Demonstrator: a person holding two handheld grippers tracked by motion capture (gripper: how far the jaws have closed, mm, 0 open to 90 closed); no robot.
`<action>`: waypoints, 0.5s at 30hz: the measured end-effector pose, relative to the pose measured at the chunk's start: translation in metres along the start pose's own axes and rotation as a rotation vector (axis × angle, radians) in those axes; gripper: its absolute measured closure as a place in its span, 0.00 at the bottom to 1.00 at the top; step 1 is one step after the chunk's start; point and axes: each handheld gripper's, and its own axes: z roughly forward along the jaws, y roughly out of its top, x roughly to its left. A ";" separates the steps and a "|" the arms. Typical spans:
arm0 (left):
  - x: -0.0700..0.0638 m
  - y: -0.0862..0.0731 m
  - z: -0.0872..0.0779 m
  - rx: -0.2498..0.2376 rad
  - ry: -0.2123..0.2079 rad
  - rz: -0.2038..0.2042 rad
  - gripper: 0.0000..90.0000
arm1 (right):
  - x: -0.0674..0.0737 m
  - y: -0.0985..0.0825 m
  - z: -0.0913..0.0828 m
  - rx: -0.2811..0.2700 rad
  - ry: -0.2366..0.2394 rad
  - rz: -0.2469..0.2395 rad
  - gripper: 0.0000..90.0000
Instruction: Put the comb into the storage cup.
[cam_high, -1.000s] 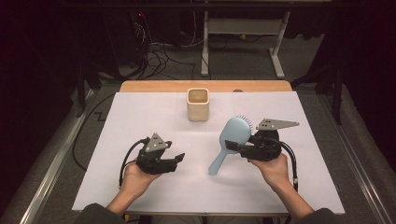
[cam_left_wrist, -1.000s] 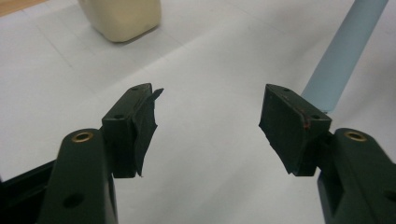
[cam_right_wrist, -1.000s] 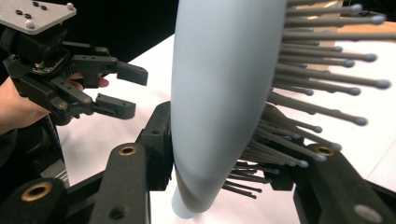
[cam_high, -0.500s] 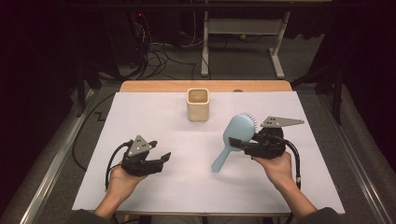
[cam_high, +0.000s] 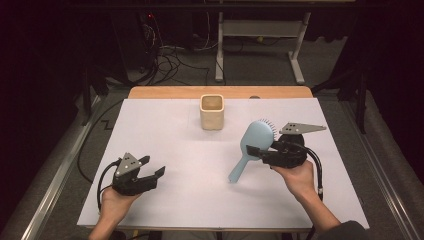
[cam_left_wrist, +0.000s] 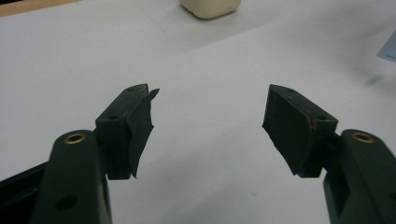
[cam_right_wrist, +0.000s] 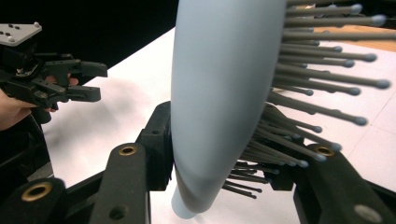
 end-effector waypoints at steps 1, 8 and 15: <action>0.001 -0.002 0.000 -0.005 0.002 -0.006 0.37 | 0.000 0.001 0.000 0.004 -0.003 -0.001 0.60; 0.007 -0.016 0.000 -0.014 0.017 -0.036 0.36 | -0.004 0.006 -0.002 0.004 -0.013 0.002 0.60; 0.010 -0.025 0.000 -0.038 0.026 -0.055 0.36 | -0.006 0.011 0.000 0.014 -0.028 0.006 0.60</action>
